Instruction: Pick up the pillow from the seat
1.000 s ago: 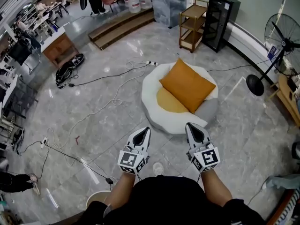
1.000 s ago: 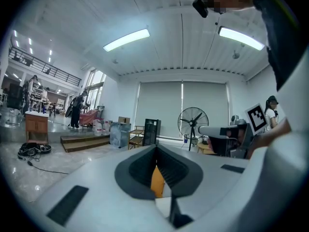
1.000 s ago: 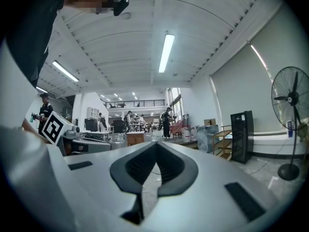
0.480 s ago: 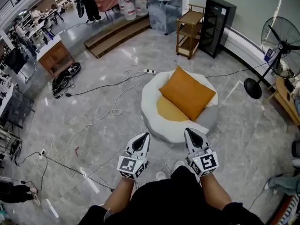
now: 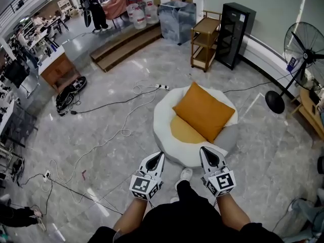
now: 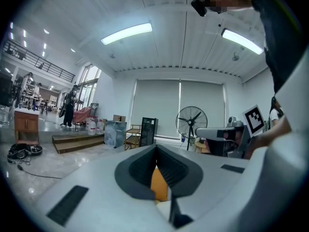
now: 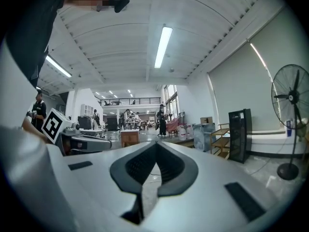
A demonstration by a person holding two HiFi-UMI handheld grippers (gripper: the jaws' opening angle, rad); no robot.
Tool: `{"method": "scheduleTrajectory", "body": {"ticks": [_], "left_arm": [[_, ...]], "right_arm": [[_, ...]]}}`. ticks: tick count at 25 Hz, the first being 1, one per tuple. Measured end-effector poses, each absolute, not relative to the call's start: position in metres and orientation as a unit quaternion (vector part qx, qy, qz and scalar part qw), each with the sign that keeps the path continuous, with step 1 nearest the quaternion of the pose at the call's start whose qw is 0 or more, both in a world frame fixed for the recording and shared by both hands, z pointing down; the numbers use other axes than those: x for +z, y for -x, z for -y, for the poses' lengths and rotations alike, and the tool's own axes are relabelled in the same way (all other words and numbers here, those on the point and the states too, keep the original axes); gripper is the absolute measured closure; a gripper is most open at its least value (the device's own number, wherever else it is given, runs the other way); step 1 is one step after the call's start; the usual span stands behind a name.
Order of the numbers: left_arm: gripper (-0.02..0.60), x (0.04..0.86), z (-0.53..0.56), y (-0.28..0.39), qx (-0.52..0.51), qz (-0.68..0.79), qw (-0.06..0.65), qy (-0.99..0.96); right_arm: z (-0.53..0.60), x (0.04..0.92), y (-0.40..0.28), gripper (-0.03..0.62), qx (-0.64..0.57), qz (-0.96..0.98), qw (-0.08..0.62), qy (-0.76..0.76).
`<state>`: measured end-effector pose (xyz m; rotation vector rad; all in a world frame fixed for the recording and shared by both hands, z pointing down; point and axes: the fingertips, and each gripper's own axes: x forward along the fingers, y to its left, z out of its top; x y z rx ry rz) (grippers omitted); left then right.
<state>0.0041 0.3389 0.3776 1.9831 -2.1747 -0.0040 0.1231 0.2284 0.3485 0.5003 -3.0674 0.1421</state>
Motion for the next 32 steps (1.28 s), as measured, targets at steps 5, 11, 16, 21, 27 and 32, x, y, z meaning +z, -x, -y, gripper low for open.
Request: {"method": "scheduleTrajectory", "body": {"ticks": [5, 11, 16, 21, 27, 32], "left_arm": [[0.569, 0.38, -0.3, 0.024, 0.011, 0.732, 0.102, -0.673], [0.569, 0.372, -0.24, 0.058, 0.008, 0.733, 0.105, -0.672], [0.569, 0.357, -0.187, 0.067, 0.02, 0.723, 0.096, -0.684], [0.569, 0.363, -0.153, 0.082, 0.039, 0.717, 0.102, -0.689], [0.569, 0.371, -0.125, 0.097, 0.044, 0.713, 0.108, -0.691], [0.569, 0.371, -0.092, 0.097, 0.038, 0.695, 0.103, -0.711]], "right_arm": [[-0.185, 0.345, -0.098, 0.588, 0.042, 0.983, -0.003, -0.178], [-0.131, 0.346, -0.068, 0.588, 0.041, 0.983, -0.006, -0.177], [-0.087, 0.341, -0.052, 0.588, 0.052, 0.983, -0.015, -0.175], [-0.046, 0.342, -0.041, 0.588, 0.058, 0.981, -0.025, -0.184], [-0.017, 0.343, -0.035, 0.588, 0.058, 0.98, -0.024, -0.191], [0.002, 0.351, -0.039, 0.588, 0.063, 0.975, -0.021, -0.21]]}}
